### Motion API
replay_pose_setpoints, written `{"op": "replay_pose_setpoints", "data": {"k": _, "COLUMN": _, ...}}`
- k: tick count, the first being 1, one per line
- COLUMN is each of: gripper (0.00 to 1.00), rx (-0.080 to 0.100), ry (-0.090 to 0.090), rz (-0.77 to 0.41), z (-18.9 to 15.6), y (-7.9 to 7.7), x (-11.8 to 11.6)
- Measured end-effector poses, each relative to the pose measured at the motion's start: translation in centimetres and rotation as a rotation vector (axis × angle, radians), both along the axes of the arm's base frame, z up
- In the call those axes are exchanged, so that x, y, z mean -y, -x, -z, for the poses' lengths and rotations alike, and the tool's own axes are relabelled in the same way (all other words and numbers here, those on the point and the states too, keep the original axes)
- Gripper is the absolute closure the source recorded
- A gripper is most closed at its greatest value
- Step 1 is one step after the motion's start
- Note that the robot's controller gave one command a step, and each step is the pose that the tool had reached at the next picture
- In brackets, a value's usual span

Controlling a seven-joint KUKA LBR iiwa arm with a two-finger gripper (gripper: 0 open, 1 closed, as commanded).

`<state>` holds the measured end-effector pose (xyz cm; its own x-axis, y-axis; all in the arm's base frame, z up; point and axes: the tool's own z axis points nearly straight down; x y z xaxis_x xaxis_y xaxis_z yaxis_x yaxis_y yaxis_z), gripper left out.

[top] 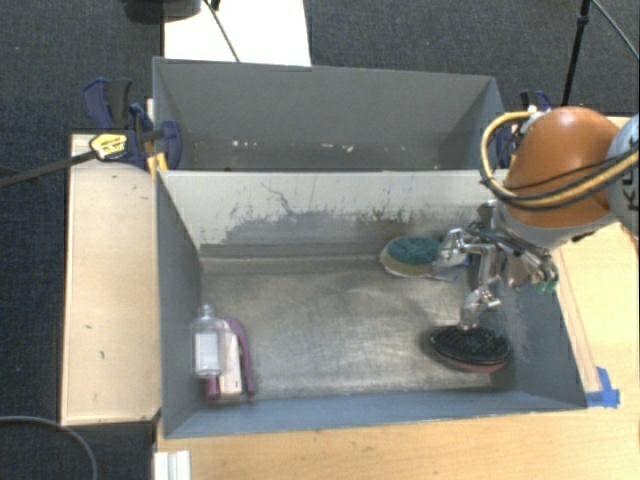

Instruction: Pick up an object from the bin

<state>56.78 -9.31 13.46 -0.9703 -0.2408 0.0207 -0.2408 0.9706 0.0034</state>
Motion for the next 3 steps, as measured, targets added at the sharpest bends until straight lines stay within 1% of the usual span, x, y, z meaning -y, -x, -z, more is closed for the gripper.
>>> {"op": "replay_pose_setpoints", "data": {"k": 1, "gripper": 0.00, "rx": 0.030, "ry": -0.007, "rz": -0.017, "z": 4.6, "y": 8.8, "x": 1.8}}
{"op": "replay_pose_setpoints", "data": {"k": 2, "gripper": 1.00, "rx": 0.022, "ry": -0.007, "rz": -0.018, "z": 4.8, "y": 8.9, "x": 1.9}}
{"op": "replay_pose_setpoints", "data": {"k": 3, "gripper": 1.00, "rx": 0.031, "ry": 0.000, "rz": -0.102, "z": -8.4, "y": 7.5, "x": 2.8}}
